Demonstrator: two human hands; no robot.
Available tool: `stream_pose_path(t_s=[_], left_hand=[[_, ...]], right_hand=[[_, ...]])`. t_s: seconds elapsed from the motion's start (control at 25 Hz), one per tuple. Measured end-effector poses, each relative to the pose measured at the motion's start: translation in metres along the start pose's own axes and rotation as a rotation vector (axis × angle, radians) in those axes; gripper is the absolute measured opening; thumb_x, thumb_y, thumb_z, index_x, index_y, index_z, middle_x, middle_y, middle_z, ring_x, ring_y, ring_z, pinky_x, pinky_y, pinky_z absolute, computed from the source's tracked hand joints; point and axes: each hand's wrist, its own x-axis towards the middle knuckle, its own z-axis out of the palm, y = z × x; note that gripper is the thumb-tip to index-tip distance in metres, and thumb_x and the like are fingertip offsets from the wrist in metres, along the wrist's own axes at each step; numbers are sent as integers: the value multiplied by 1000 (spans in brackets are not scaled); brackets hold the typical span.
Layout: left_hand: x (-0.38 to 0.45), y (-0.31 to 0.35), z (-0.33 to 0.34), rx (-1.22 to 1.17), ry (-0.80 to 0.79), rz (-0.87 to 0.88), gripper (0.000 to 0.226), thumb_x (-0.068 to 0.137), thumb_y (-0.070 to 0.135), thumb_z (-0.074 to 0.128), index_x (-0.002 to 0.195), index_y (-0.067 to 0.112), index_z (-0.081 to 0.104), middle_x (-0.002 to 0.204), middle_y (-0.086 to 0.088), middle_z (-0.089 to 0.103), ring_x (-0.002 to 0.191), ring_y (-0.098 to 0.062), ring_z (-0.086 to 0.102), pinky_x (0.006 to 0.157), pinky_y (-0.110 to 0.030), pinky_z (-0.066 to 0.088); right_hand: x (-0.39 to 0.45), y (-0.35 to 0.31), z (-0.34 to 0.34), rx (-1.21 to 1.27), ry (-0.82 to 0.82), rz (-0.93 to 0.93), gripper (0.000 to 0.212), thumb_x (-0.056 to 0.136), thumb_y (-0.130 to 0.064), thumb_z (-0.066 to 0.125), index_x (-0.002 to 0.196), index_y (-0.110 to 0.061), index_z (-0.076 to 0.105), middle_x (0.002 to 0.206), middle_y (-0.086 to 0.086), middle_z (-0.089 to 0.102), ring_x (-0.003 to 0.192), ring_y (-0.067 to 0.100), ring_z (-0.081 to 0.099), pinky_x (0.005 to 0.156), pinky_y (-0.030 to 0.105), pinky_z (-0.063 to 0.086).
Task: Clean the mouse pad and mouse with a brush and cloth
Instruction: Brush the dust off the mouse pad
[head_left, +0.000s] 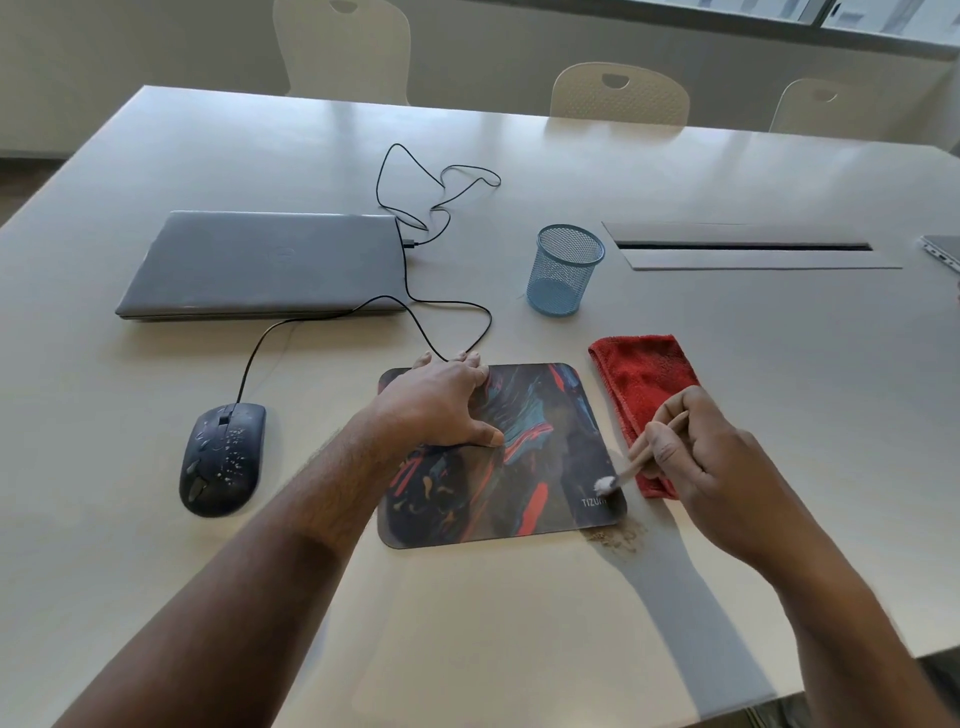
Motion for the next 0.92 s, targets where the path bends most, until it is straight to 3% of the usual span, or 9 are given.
stream_pose_path(t_s=[0.12,0.32,0.48,0.56,0.72,0.84,0.92], left_hand=[[0,1,-1,-4,-2,-6,95,76,69,66,151,17,40,162,1,29,148,-15,23,122,-47,13],[-1,2,-1,-21,5,-9,91,76,69,67,147,17,44,158,2,34,146,-14,27,122,-45,12],[-1,3,-2,-21,1,-17,92,76,69,67,148,17,42,159,2,34,146,-15,28,121,-45,12],[-1,2,-2,-22,1,-18,93,76,69,67,149,17,42,161,3,31,146,-15,27,121,-44,12],[-2,2,-2,-27,4,-19,92,76,69,67,148,18,43,160,3,31,147,-14,26,121,-44,12],[-2,2,-2,-19,2,-22,94,76,69,67,151,18,40,161,3,29,147,-15,26,121,-44,13],[-2,2,-1,-18,3,-22,95,76,69,67,151,18,40,162,3,28,147,-15,25,121,-45,13]], right_hand=[[-1,1,-6,-43,-97,34,20,105,-31,48,88,-39,48,80,-7,76,76,12,74,77,52,62],[-2,-7,-5,14,19,-2,16,106,-34,48,90,-37,50,86,-12,75,75,13,72,70,46,61],[-2,-10,-2,-15,-63,-12,16,103,-40,44,88,-40,48,81,-5,75,72,18,73,71,55,62],[-2,-11,-1,59,-19,-42,17,105,-37,48,89,-41,50,84,-6,76,75,23,75,72,57,63],[0,-9,10,58,-35,-57,13,107,-32,50,94,-33,53,90,-13,76,82,12,76,76,46,63],[0,-7,7,2,-139,-60,21,107,-29,49,89,-40,49,88,-17,77,80,6,75,72,38,61],[0,-7,1,31,-96,-80,23,107,-28,50,88,-41,50,85,-15,77,77,9,75,69,38,61]])
